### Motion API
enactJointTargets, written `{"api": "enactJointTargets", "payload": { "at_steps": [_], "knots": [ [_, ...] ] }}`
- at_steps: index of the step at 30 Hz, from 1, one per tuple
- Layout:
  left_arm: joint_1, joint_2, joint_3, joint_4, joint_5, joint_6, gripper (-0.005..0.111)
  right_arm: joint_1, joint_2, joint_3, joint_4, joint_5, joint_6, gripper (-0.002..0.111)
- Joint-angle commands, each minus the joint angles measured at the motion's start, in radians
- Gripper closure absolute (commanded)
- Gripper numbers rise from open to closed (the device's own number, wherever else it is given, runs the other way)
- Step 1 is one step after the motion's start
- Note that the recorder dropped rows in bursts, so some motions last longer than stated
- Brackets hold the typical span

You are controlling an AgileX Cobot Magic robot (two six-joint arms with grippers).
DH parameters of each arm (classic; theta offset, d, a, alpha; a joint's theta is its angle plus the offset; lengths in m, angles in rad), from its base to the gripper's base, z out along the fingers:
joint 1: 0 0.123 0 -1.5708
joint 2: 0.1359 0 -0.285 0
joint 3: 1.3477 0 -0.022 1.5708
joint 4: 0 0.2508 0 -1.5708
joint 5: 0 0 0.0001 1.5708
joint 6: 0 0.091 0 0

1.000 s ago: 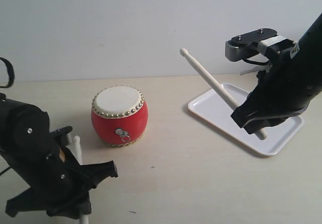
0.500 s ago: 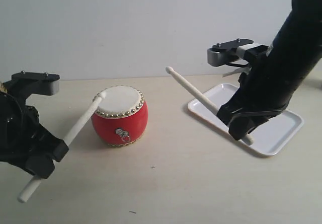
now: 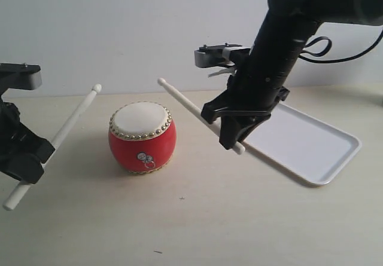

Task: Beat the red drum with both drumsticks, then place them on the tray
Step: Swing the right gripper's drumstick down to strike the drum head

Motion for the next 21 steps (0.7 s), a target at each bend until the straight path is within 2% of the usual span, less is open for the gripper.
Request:
{"api": "enactJointTargets", "payload": {
  "at_steps": [1,9,14,21],
  "knots": [
    [0.029,0.008,-0.005,-0.005,-0.013,0.024,0.107,0.01,0.029,-0.043,0.007,0.004,0.041,0.108],
    [0.09,0.01,-0.005,-0.016,-0.018,0.067,0.107,0.073,0.022,-0.043,0.017,0.004,0.067,0.108],
    [0.095,0.01,-0.005,-0.027,-0.024,0.076,0.107,0.121,0.04,-0.045,-0.001,0.004,0.067,0.108],
    [0.095,0.01,-0.005,-0.031,-0.024,0.091,0.107,0.126,-0.026,-0.114,-0.107,0.004,0.142,0.108]
  ]
}}
